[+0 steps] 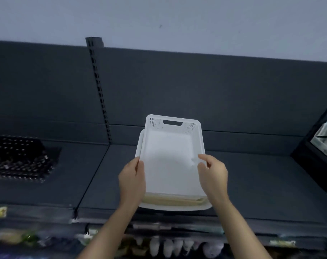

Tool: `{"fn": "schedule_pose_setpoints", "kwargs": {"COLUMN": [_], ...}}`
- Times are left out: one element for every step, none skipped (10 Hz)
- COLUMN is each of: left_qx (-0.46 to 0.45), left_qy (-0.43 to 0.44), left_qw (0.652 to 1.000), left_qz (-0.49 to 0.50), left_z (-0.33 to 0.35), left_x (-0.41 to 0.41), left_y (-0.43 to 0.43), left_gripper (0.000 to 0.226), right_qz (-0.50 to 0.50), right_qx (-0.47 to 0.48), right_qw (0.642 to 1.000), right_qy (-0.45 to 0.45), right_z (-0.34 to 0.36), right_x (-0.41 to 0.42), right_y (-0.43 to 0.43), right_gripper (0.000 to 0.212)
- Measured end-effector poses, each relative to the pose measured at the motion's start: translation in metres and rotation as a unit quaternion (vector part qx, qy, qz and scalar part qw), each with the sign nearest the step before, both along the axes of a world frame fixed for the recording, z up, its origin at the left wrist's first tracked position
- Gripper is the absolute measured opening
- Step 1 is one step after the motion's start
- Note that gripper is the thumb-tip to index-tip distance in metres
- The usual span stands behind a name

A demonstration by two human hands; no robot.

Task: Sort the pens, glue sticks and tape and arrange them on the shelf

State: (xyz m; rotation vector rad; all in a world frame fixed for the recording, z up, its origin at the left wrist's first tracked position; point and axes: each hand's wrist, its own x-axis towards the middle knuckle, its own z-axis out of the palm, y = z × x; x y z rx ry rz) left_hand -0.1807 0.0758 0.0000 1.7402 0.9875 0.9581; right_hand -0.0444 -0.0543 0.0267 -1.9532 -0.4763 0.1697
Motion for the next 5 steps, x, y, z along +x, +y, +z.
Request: {"fn": "schedule_pose_setpoints", "kwargs": {"left_qx": [0.021,0.028,0.033,0.035,0.079], "left_qy": [0.037,0.076,0.113,0.141,0.16], "left_qw": [0.999,0.997,0.993,0.989,0.982], "left_qz": [0.001,-0.011,-0.029,-0.043,-0.056], "left_z": [-0.005,-0.016,-0.028,-0.03,-0.016], "left_x": [0.002,0.002,0.001,-0.002,-0.003], "left_y": [0.003,0.01,0.017,0.017,0.018], "left_gripper": [0.029,0.027,0.029,0.029,0.022], "right_qz": [0.019,0.032,0.042,0.056,0.057], "right_qx": [-0.016,-0.042,-0.06,-0.077,-0.096], "right_qw": [1.0,0.999,0.997,0.995,0.993], "right_qy": [0.007,0.001,-0.008,-0.017,-0.031], "right_z": [-0.002,-0.01,-0.017,-0.016,-0.012], "right_x": [0.003,0.001,-0.002,-0.002,-0.001], "right_y": [-0.001,-0.003,-0.005,-0.004,-0.005], "right_gripper": [0.037,0.037,0.037,0.039,0.04]}}
